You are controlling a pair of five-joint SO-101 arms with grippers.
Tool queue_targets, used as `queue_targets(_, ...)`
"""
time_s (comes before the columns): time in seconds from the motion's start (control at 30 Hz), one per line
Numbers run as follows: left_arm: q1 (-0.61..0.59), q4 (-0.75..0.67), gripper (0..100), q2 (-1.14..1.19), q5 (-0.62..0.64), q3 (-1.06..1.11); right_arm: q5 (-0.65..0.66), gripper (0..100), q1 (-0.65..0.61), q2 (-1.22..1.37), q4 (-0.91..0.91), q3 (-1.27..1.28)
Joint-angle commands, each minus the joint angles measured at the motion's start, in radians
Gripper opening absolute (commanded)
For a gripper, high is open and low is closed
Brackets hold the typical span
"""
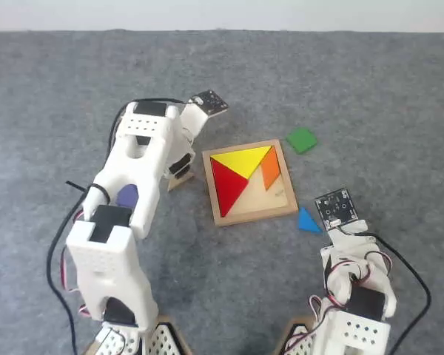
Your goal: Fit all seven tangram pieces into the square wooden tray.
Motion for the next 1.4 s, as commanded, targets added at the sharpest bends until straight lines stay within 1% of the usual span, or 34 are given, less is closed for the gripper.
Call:
queue_targets(0.0,0.028,0.035,5,-0.015,0.014,-0.048,0.011,0.9,-0.005,0.002,0.008,0.014)
queue_targets(0.07,0.028,0.029,7,-0.015,0.017,-0.053,0.011,0.9,-0.005,0.002,0.008,0.014)
queue_targets(0.2,0.012,-0.011,14,-0.015,0.015,-0.053,0.011,0.9,-0.005,0.002,0.008,0.014)
queue_targets(0.27,-0.005,-0.021,16,-0.015,0.012,-0.056,0.011,0.9,-0.005,0.002,0.008,0.014)
queue_targets(0.4,-0.043,-0.066,17,-0.012,-0.002,-0.05,0.011,0.9,-0.005,0.002,0.008,0.014)
queue_targets(0.5,-0.044,-0.071,17,0.0,-0.023,-0.042,0.011,0.9,-0.005,0.002,0.008,0.014)
queue_targets(0.57,-0.037,-0.075,17,0.04,-0.028,-0.042,0.011,0.9,-0.005,0.002,0.008,0.014)
queue_targets(0.7,-0.029,-0.13,17,0.135,-0.028,-0.044,0.011,0.9,-0.005,0.002,0.008,0.014)
queue_targets(0.83,-0.025,-0.106,16,0.152,-0.031,-0.079,0.011,0.9,-0.005,0.002,0.008,0.014)
queue_targets(0.97,-0.005,-0.1,10,0.153,-0.029,-0.077,0.011,0.9,-0.005,0.002,0.008,0.014)
queue_targets(1.07,0.029,-0.057,7,0.153,-0.023,-0.076,0.011,0.9,-0.005,0.002,0.008,0.014)
queue_targets(1.17,0.06,0.009,6,0.144,0.026,-0.079,0.011,0.9,-0.005,0.002,0.008,0.014)
queue_targets(1.37,0.103,0.086,5,0.075,0.118,-0.091,0.011,0.9,-0.005,0.002,0.008,0.014)
